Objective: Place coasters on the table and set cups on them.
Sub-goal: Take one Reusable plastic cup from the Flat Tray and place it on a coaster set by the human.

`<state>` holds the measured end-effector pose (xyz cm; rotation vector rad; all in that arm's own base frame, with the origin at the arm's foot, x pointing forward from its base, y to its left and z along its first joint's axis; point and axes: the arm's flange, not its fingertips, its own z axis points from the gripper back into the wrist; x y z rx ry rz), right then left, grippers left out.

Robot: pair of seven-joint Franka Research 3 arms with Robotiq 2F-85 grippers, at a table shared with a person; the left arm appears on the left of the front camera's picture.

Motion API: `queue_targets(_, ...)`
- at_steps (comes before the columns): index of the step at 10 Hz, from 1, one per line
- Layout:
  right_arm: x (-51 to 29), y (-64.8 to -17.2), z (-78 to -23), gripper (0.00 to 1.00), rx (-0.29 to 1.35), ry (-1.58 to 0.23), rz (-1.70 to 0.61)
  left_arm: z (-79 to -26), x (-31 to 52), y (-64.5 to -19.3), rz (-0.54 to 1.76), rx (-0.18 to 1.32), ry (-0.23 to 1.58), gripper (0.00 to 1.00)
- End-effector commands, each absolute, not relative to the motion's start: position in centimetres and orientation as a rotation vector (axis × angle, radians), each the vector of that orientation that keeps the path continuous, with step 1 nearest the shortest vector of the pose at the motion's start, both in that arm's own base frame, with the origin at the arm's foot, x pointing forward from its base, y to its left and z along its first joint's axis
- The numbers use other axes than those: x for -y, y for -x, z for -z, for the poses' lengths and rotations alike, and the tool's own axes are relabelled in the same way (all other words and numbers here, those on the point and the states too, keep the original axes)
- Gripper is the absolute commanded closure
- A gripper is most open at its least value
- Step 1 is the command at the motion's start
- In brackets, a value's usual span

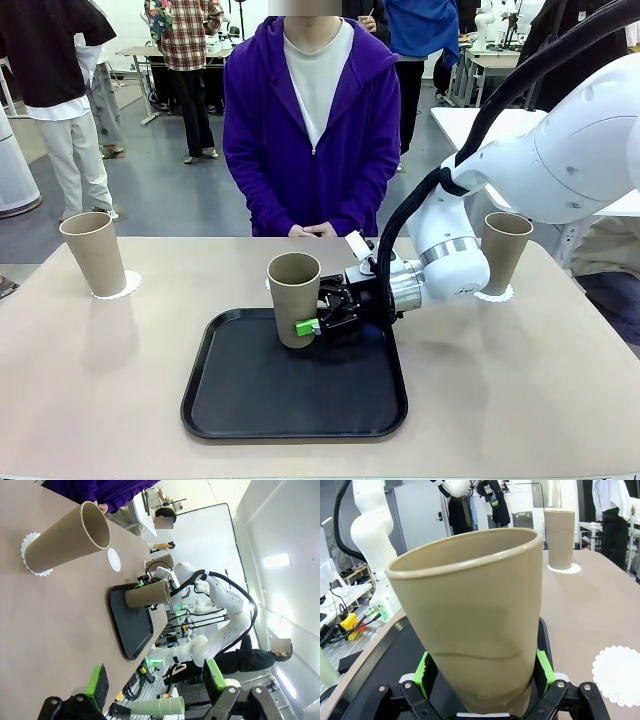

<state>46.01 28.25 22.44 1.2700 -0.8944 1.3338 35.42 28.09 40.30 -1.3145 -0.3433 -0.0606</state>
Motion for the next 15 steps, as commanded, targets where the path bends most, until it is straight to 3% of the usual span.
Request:
queue_targets(1,-29.7,-46.6,-22.1,0.00,0.907,-1.294,-1.347,-40.4,-28.2,-35.1,0.069,0.349,1.315,0.00)
queue_targets(5,-30.5,-46.8,-22.0,0.00,0.948,-1.311,-1.341,-40.4,-28.2,-35.1,0.069,0.349,1.315,0.00)
queue_targets(6,-30.6,-46.9,-21.9,0.56,0.960,-1.309,-1.345,-40.4,-28.2,-35.1,0.069,0.349,1.315,0.00)
queue_targets(7,-30.4,-46.8,-22.0,0.58,0.973,-1.306,-1.338,-40.4,-28.2,-35.1,0.069,0.349,1.315,0.00)
queue_targets(8,-30.2,-46.6,-22.3,1.00,0.986,-1.298,-1.332,-40.4,-28.2,-35.1,0.069,0.349,1.315,0.00)
queue_targets(10,-30.0,-46.2,-22.8,1.00,1.007,-1.289,-1.308,-40.4,-28.2,-35.1,0.069,0.349,1.315,0.00)
queue_targets(11,-29.9,-45.4,-23.8,0.75,1.019,-1.283,-1.239,-40.4,-28.2,-35.1,0.069,0.349,1.315,0.00)
queue_targets(15,-30.8,-40.0,-38.4,0.75,1.012,-1.210,-1.249,-40.4,-28.2,-35.1,0.069,0.349,1.315,0.00)
